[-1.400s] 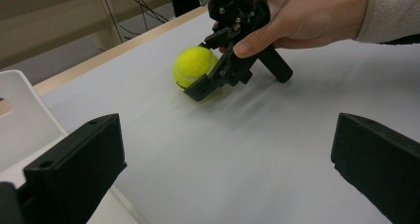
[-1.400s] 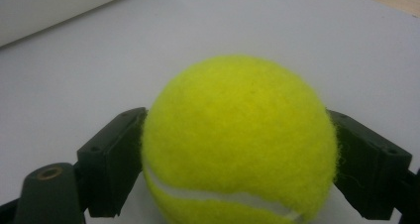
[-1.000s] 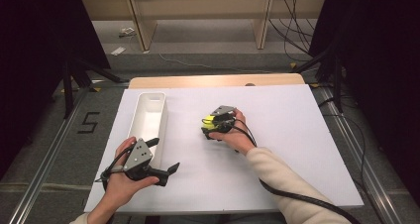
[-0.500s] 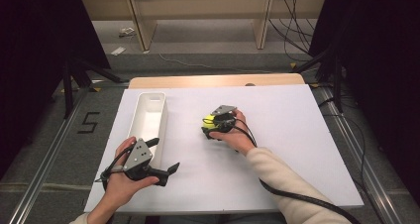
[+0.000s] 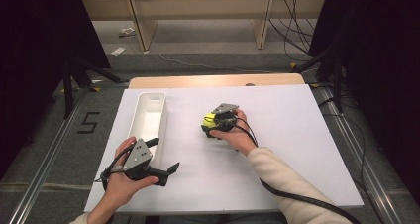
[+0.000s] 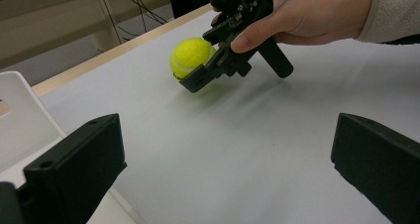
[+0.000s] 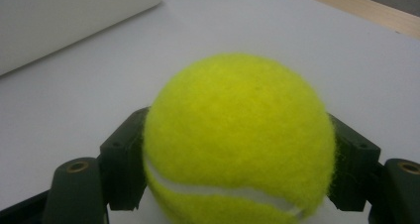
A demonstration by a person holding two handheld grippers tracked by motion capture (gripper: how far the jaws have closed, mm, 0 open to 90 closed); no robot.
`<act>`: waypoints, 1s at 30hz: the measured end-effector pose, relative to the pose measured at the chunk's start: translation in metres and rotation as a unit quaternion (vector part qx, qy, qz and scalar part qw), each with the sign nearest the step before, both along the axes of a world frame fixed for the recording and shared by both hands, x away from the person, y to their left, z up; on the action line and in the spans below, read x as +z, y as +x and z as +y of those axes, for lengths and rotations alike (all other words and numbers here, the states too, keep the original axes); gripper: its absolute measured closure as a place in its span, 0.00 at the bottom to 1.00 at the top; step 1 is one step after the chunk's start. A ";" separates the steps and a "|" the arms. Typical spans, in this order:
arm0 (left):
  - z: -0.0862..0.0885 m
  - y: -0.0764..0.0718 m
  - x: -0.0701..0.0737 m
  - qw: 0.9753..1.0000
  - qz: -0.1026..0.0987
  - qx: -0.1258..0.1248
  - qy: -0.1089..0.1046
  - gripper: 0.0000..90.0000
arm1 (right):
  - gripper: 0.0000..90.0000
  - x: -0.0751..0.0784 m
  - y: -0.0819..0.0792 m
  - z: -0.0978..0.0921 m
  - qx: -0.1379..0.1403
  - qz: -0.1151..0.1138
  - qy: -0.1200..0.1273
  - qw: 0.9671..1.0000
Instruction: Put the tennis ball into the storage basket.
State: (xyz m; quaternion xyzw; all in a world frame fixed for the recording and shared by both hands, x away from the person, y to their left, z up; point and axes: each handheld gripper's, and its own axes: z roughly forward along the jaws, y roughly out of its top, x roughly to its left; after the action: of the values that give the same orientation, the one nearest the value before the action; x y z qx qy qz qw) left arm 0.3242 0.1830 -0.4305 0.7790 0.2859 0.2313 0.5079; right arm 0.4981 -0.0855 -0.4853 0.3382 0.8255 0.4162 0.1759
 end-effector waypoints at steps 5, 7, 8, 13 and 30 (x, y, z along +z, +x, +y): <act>0.000 0.000 0.000 1.000 0.000 0.000 0.000 0.00 | 0.29 0.003 -0.002 0.000 0.003 -0.003 0.004 1.000; 0.000 0.000 0.000 1.000 0.000 -0.001 0.001 0.00 | 0.29 0.005 -0.003 0.000 0.005 -0.004 0.006 1.000; 0.000 0.000 0.000 1.000 0.000 -0.001 0.002 0.00 | 0.29 0.005 -0.003 0.000 0.006 -0.005 0.006 1.000; 0.000 0.000 0.000 1.000 0.000 -0.001 0.001 0.00 | 0.29 0.009 -0.005 0.000 0.009 -0.009 0.010 1.000; -0.001 0.000 0.000 1.000 -0.001 -0.001 0.002 0.00 | 0.30 0.016 -0.008 -0.001 0.011 -0.019 0.015 1.000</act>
State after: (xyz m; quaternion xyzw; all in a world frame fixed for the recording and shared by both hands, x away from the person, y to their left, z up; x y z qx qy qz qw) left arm 0.3241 0.1825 -0.4301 0.7800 0.2840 0.2319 0.5072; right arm 0.4899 -0.0867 -0.4689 0.3236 0.8197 0.4363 0.1815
